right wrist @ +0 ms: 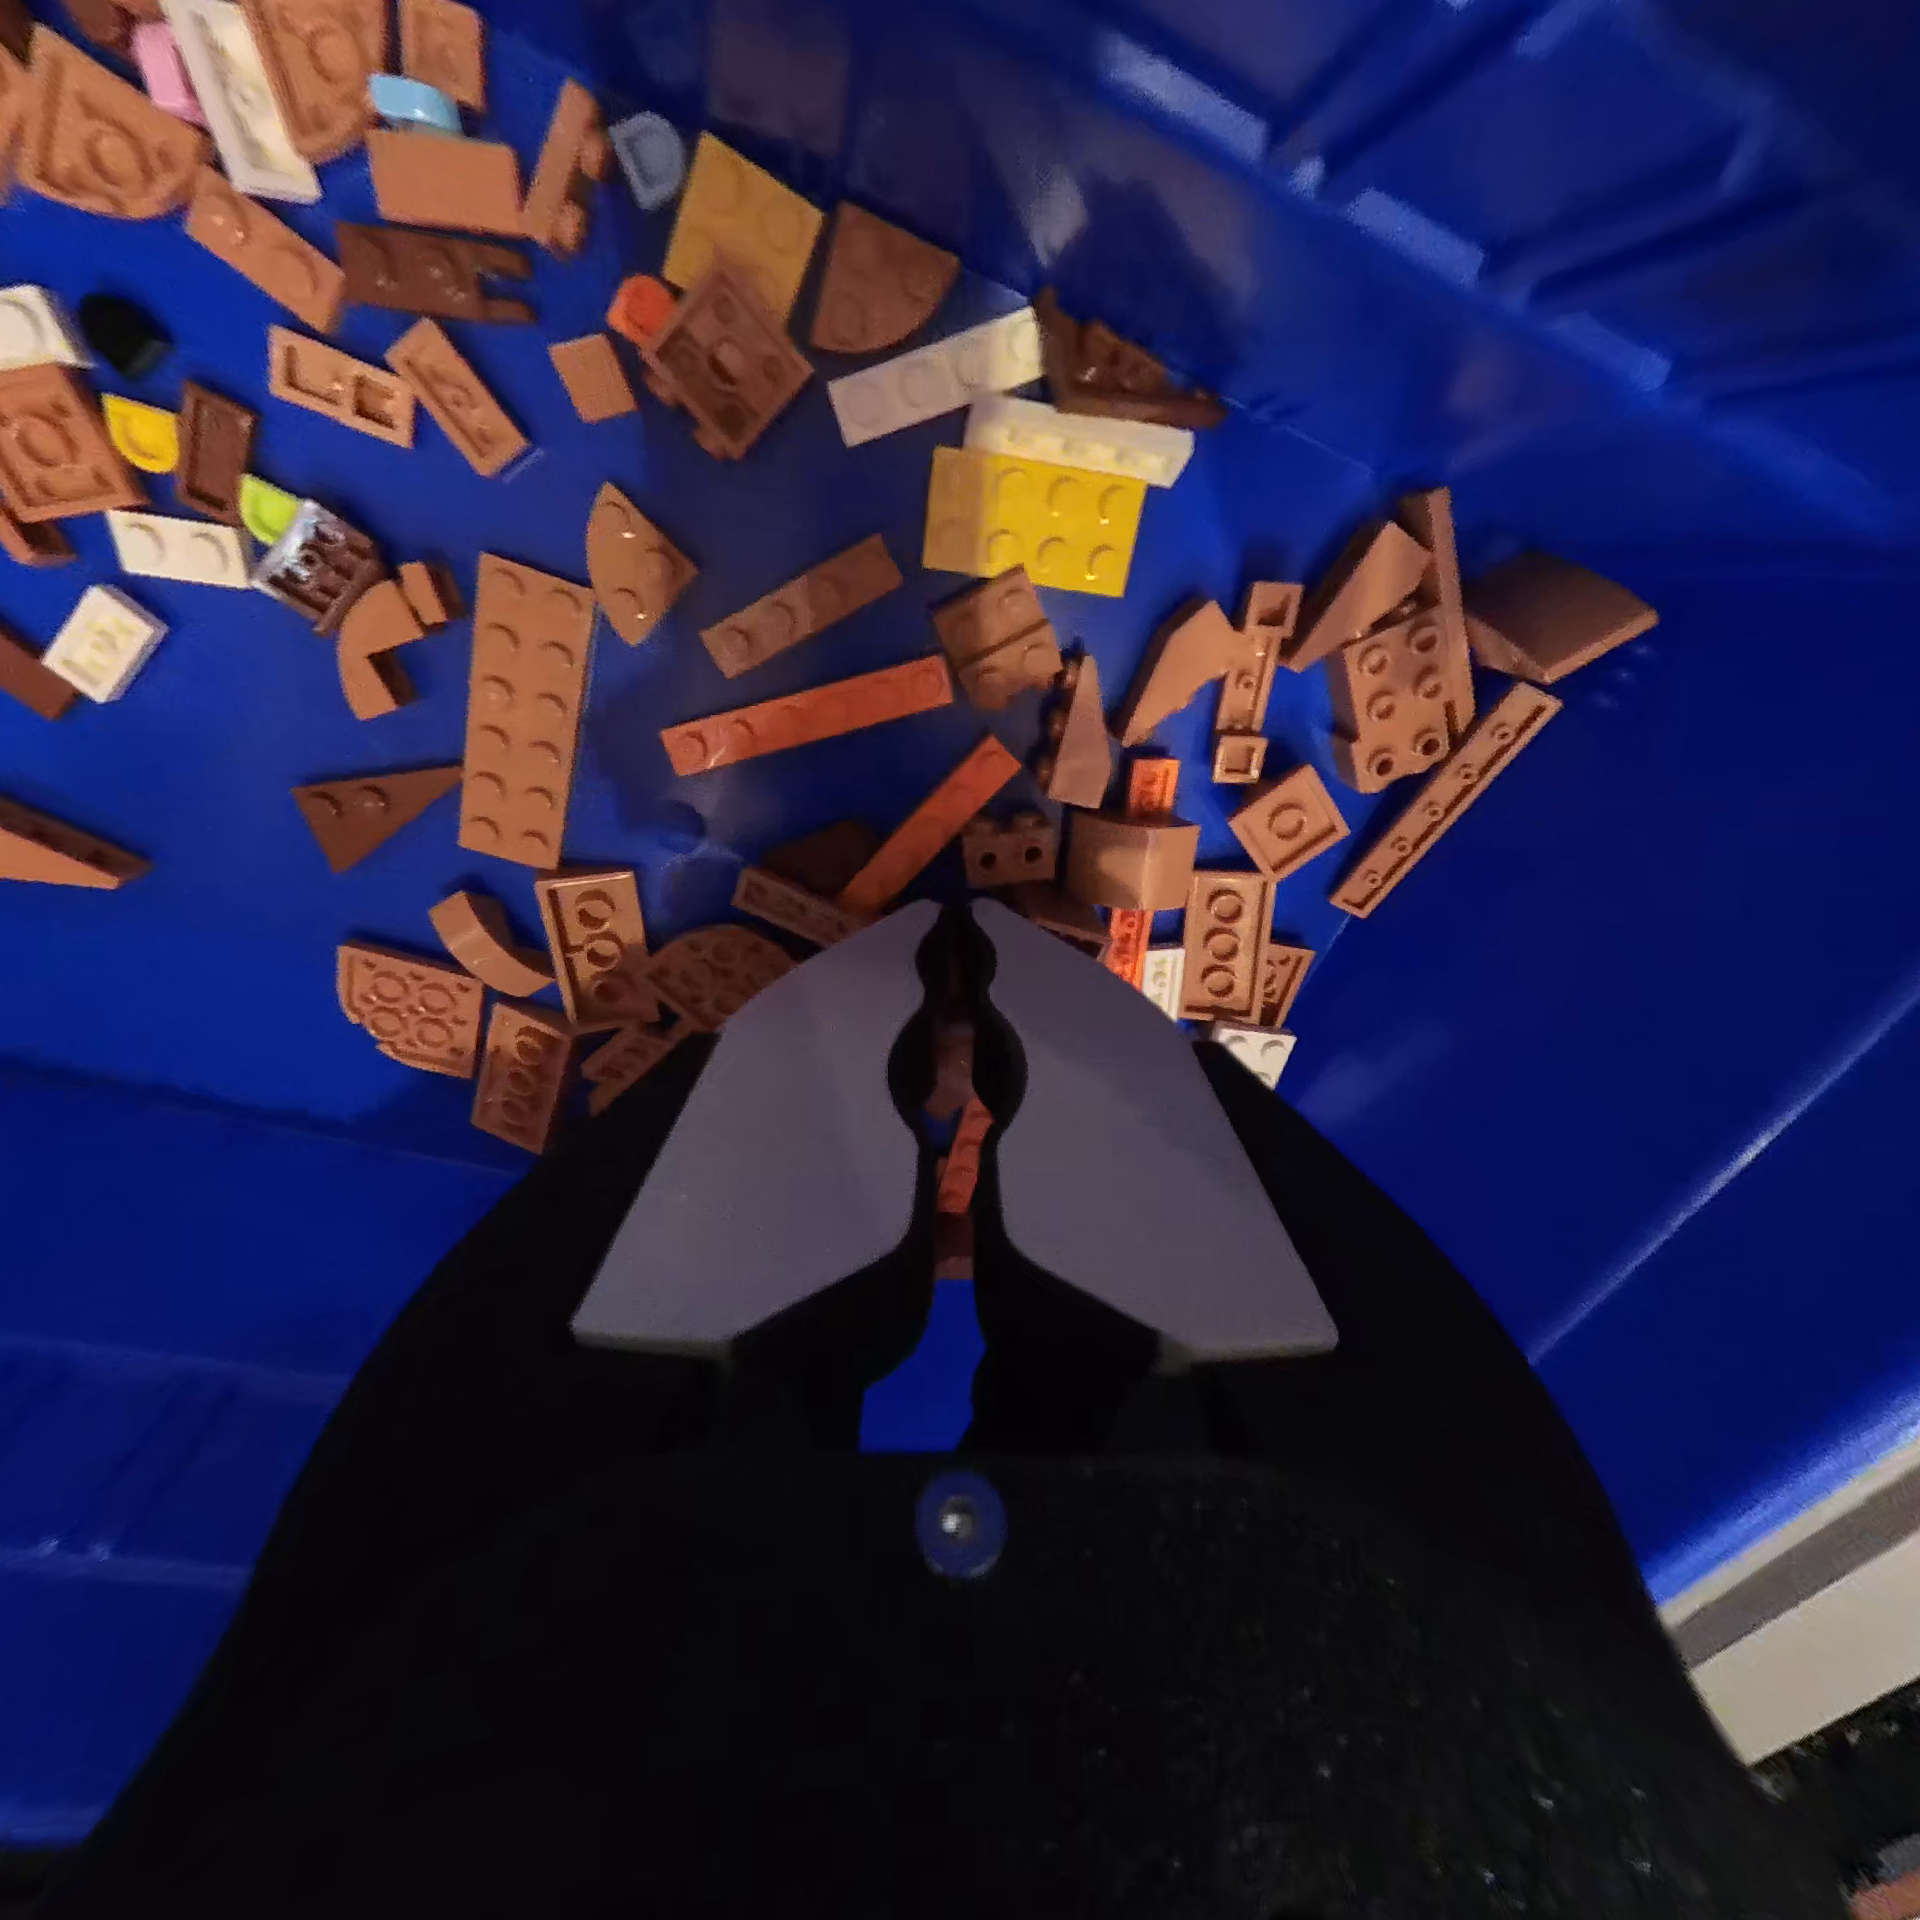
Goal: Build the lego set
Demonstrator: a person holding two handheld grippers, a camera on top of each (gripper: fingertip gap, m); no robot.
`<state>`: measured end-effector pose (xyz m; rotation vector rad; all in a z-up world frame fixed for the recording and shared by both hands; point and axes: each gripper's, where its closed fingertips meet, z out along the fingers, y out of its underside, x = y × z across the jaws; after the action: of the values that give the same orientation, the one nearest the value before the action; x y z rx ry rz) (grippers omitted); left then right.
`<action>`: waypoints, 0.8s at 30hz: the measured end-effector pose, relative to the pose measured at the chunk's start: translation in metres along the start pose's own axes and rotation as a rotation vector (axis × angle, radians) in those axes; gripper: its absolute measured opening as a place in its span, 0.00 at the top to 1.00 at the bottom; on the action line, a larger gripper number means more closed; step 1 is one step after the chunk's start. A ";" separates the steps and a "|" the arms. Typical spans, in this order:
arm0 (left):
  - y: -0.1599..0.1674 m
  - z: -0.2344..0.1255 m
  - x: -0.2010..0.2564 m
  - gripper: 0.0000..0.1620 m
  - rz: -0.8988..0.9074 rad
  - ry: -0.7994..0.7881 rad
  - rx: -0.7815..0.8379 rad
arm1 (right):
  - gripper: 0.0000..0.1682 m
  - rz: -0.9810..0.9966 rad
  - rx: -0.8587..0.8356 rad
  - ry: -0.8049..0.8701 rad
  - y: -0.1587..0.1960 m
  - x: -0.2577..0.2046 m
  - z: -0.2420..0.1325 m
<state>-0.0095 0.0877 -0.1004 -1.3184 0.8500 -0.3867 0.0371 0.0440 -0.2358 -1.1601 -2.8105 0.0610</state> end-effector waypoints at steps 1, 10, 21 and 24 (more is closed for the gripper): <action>0.000 0.000 0.000 0.94 0.001 0.000 0.000 | 1.00 0.006 -0.005 0.013 0.001 0.003 -0.002; 0.000 0.000 0.000 0.95 -0.003 0.000 0.001 | 0.96 0.064 -0.034 0.112 0.022 0.025 -0.020; 0.000 0.000 0.000 0.95 0.003 -0.003 0.000 | 0.96 0.046 -0.094 0.106 0.018 0.024 -0.003; 0.000 0.000 -0.001 0.94 0.002 -0.006 0.000 | 0.96 0.045 -0.121 0.116 0.018 0.027 0.000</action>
<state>-0.0105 0.0886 -0.1004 -1.3180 0.8464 -0.3813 0.0310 0.0759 -0.2352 -1.2095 -2.7200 -0.1694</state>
